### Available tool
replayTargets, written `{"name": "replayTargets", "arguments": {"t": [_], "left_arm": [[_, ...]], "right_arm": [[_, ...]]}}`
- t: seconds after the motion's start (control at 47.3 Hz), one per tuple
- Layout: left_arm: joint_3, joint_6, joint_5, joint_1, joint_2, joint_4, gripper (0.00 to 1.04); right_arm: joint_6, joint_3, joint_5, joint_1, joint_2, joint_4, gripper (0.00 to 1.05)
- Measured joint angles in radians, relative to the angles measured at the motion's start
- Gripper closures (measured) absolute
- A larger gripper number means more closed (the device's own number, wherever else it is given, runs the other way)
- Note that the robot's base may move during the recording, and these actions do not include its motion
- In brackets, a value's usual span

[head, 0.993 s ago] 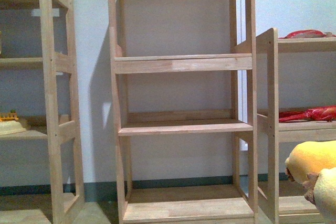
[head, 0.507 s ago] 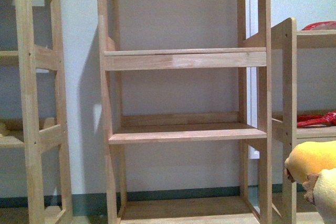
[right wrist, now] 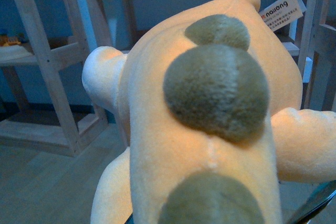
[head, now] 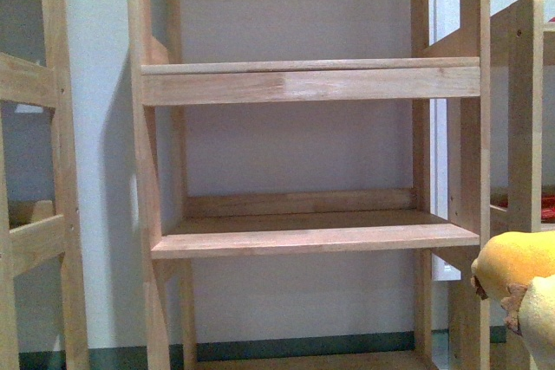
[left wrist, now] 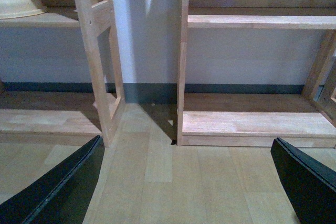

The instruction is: Put away toys

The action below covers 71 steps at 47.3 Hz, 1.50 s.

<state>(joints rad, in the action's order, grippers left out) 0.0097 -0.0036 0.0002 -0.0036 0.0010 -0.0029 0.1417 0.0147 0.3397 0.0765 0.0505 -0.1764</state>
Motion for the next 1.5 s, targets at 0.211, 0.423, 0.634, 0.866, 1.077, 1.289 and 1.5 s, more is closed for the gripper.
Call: {"name": "replayTargets", "arguments": {"t": [0.211, 0.423, 0.634, 0.866, 1.077, 1.289, 1.5], "left_arm": [[0.0, 0.0, 0.001, 0.0, 0.0, 0.0, 0.06], [0.0, 0.0, 0.001, 0.0, 0.0, 0.0, 0.06], [0.0, 0.0, -0.001, 0.0, 0.0, 0.0, 0.06], [0.0, 0.0, -0.002, 0.0, 0.0, 0.0, 0.06], [0.0, 0.0, -0.001, 0.0, 0.0, 0.0, 0.06], [0.0, 0.0, -0.001, 0.0, 0.0, 0.0, 0.06], [0.0, 0.0, -0.001, 0.0, 0.0, 0.0, 0.06]], "right_arm": [[0.0, 0.0, -0.006, 0.0, 0.001, 0.0, 0.97], [0.0, 0.0, -0.003, 0.0, 0.001, 0.0, 0.97], [0.0, 0.0, 0.001, 0.0, 0.001, 0.0, 0.97], [0.0, 0.0, 0.001, 0.0, 0.001, 0.0, 0.97], [0.0, 0.0, 0.0, 0.0, 0.001, 0.0, 0.97], [0.0, 0.0, 0.0, 0.0, 0.001, 0.0, 0.97], [0.013, 0.064, -0.045, 0.022, 0.05, 0.159, 0.97]]}}
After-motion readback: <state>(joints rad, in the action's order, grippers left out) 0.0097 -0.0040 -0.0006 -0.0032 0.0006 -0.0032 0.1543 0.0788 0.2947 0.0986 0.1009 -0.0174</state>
